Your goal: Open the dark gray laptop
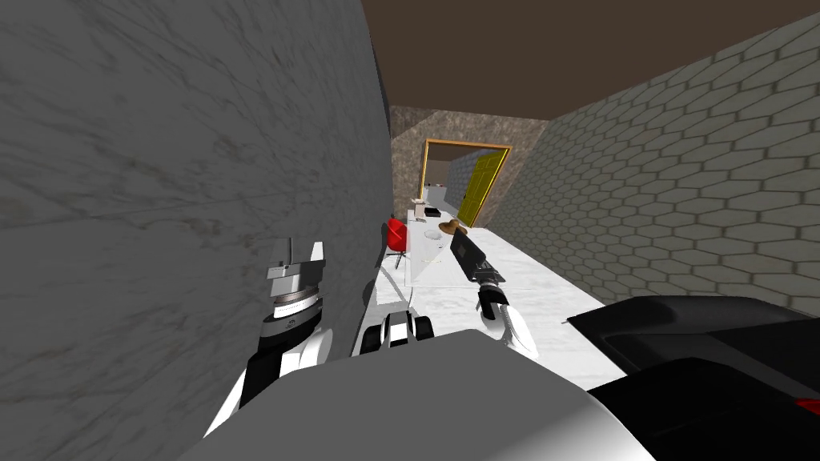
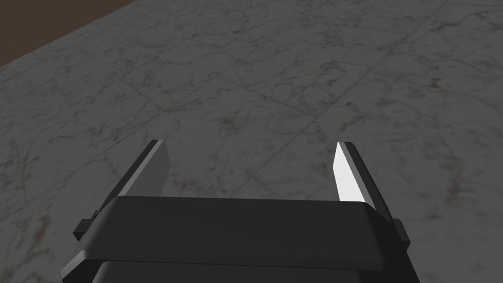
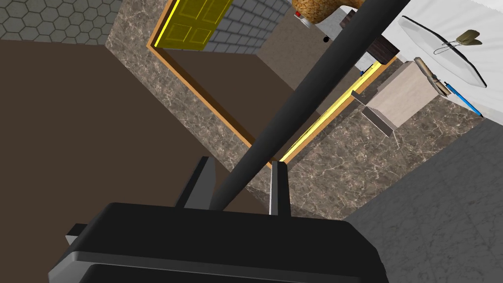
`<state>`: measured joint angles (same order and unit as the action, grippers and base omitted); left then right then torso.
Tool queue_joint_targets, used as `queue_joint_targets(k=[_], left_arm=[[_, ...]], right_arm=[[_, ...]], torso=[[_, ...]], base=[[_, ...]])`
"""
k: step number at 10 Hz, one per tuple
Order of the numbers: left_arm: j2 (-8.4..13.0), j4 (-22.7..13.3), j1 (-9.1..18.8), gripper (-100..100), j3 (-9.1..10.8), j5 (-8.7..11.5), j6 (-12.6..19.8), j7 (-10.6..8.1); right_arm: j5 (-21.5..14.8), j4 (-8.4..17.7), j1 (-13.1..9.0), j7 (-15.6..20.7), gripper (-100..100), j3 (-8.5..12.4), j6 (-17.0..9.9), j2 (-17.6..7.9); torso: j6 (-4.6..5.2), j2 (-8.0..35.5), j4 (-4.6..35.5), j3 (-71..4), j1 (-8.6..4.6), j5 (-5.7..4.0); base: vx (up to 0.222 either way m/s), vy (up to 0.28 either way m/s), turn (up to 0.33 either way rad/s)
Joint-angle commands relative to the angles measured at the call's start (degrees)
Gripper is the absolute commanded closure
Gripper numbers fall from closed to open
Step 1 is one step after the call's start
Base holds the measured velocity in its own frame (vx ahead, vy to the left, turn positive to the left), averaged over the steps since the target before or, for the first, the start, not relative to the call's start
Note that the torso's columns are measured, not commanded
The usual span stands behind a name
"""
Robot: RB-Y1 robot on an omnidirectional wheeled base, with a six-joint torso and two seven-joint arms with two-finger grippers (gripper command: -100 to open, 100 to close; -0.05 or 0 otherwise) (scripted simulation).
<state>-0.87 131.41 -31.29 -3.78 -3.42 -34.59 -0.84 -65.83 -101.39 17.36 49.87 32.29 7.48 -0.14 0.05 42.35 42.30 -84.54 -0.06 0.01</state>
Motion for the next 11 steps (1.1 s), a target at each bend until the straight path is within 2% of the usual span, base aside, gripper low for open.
queue_joint_targets(k=[1, 2, 3, 4, 5, 6, 7, 8, 9, 10, 11], left_arm=[[0.00, 0.00, -0.01, 0, 0.00, 0.00, 0.00, 0.00], [0.00, 0.00, -0.01, 0, 0.00, 0.00, 0.00, 0.00], [0.00, 0.00, 0.00, 0, 0.00, 0.00, 0.00, 0.00], [0.00, 0.00, 0.00, 0, 0.00, 0.00, 0.00, 0.00], [0.00, 0.00, 0.01, 0, 0.00, 0.00, 0.00, 0.00], [0.01, 0.00, 0.03, 0, 0.00, 0.00, 0.01, 0.00], [0.01, -0.01, 0.02, 0, 0.01, 0.00, 0.01, 0.00], [0.01, -0.01, 0.03, 0, 0.00, 0.00, 0.01, 0.00], [0.01, -0.01, 0.03, 0, 0.00, 0.00, 0.01, 0.00], [0.01, -0.01, 0.03, 0, 0.00, 0.00, 0.01, 0.00], [0.01, -0.01, 0.02, 0, 0.01, 0.00, 0.01, 0.00]], right_arm=[[1.78, -2.32, 4.47, -1.33, 100, 0.63, 4.78, -0.43], [1.78, -2.32, 4.94, -1.33, 100, 0.63, 4.90, -0.43], [2.51, -3.09, 6.76, -1.83, 100, 0.95, 6.86, -0.64], [2.22, -2.53, 5.81, -1.68, 100, 0.87, 5.71, -0.65], [3.57, -2.32, 6.47, -4.60, 100, -0.42, 3.20, -3.30], [3.57, -2.32, 6.47, -4.99, 100, -0.42, 2.81, -3.30], [4.84, -2.07, 6.98, -6.98, 100, -1.81, 0.90, -5.65], [4.84, -2.07, 6.98, -8.24, 100, -1.81, -0.44, -5.95], [6.11, -1.83, 7.49, -10.12, 100, -3.19, -2.12, -8.42], [6.11, -1.83, 7.49, -11.49, 100, -3.19, -3.69, -8.59], [7.38, -1.58, 8.00, -13.33, 100, -4.58, -5.53, -10.90]], torso=[[0.02, -0.05, 0.00, -0.03, 0.11, 0.04], [-0.04, -0.11, 0.00, -0.07, 0.24, 0.09], [-0.15, -0.03, 0.02, -0.03, 0.17, 0.08], [-0.04, 0.01, 0.03, 0.00, 0.09, 0.05], [-0.12, 0.09, 0.04, 0.06, -0.01, -0.01], [-0.14, 0.19, 0.06, 0.12, -0.20, -0.07], [-0.01, 0.12, 0.04, 0.09, -0.20, -0.07], [-0.06, 0.01, 0.00, 0.02, -0.10, -0.06], [0.04, -0.02, -0.02, -0.01, 0.04, -0.01], [-0.05, -0.03, 0.00, -0.02, 0.03, 0.01], [0.00, -0.12, -0.01, -0.07, 0.09, 0.03]], base=[[0.150, 0.086, -0.240], [0.106, 0.064, -0.069], [0.097, 0.047, -0.074], [0.047, 0.023, -0.037], [-0.038, -0.037, 0.171], [-0.050, -0.062, 0.130], [-0.064, -0.059, 0.184], [-0.082, -0.040, 0.106], [-0.095, -0.060, 0.155], [-0.068, -0.055, 0.118], [-0.072, -0.054, 0.168]])
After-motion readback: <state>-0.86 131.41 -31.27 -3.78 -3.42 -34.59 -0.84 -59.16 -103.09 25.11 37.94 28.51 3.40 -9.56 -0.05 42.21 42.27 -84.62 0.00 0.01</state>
